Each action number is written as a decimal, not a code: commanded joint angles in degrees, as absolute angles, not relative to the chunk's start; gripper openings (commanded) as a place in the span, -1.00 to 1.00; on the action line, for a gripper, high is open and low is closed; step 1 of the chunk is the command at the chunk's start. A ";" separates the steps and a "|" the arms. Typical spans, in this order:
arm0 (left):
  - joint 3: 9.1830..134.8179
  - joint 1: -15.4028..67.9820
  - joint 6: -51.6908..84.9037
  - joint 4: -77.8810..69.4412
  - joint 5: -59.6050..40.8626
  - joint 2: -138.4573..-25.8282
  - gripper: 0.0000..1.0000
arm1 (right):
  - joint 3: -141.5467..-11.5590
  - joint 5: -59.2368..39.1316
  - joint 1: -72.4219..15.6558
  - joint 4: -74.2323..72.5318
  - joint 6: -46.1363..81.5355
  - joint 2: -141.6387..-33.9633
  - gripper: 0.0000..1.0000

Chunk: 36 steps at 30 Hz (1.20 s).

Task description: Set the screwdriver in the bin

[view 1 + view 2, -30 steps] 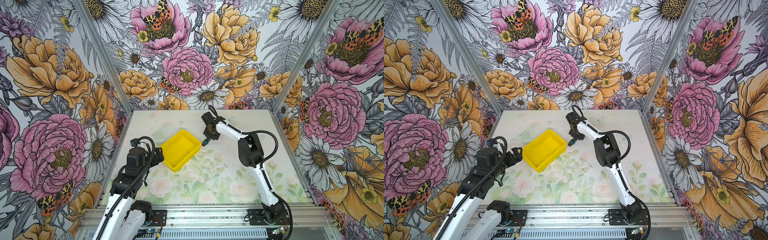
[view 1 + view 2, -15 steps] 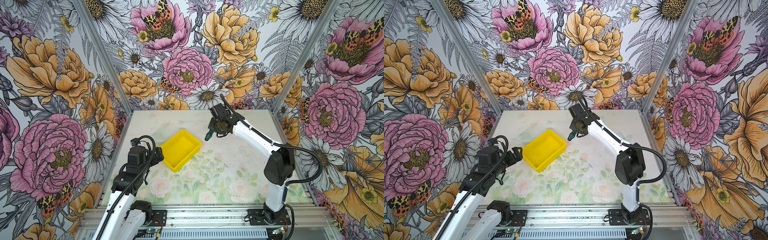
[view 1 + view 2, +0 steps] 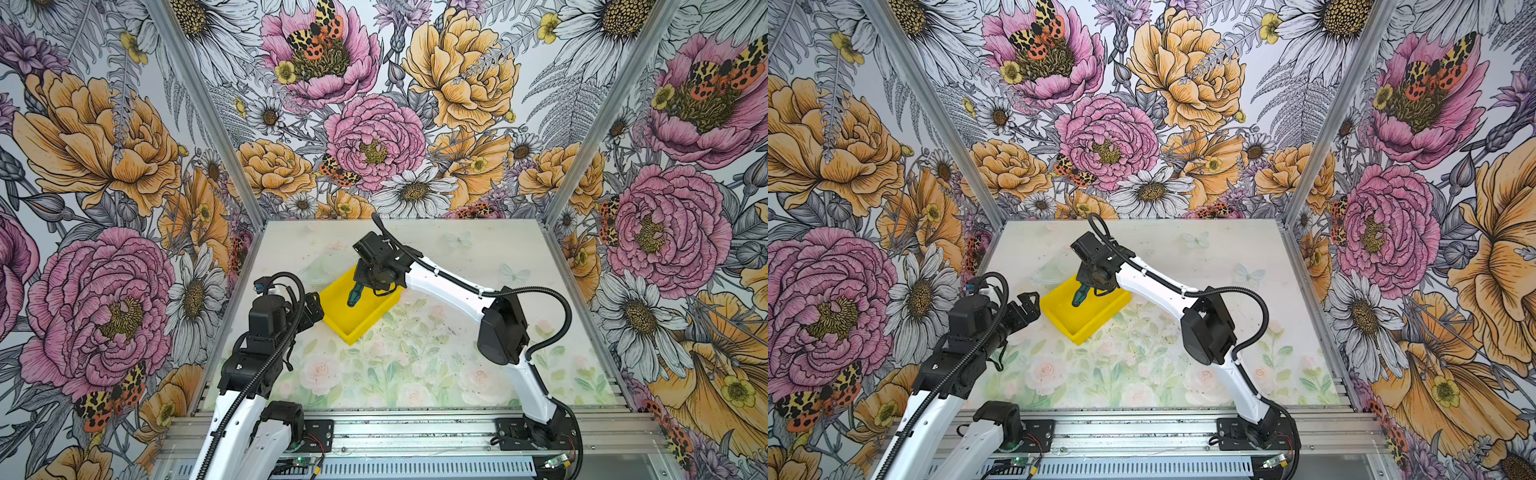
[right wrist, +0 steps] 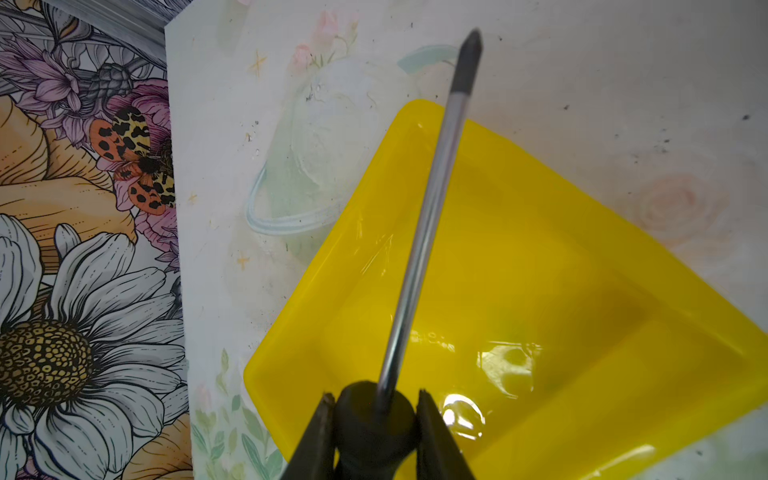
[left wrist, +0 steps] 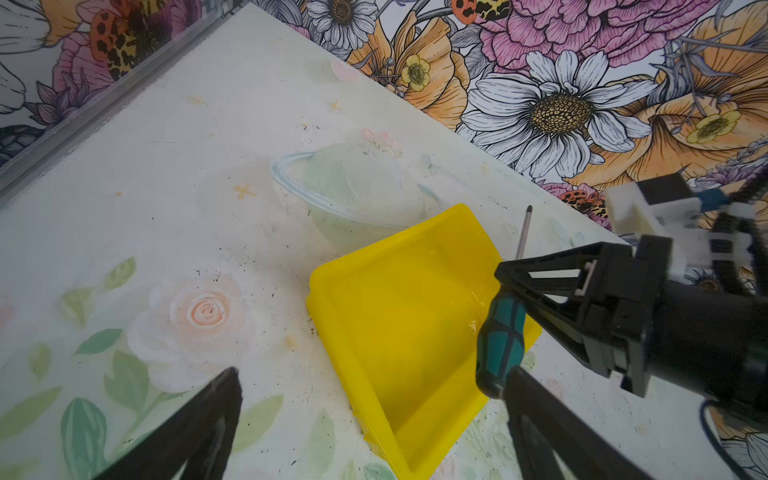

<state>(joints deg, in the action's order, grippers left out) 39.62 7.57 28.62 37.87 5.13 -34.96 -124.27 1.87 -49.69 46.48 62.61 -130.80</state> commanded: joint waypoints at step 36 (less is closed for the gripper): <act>37.31 6.95 27.62 28.97 8.76 -40.40 0.97 | -119.40 15.45 -51.57 45.68 47.83 -118.78 0.99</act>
<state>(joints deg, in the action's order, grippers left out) 37.91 7.57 28.53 32.53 5.56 -39.77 -122.06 7.86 -51.79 46.39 55.92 -129.27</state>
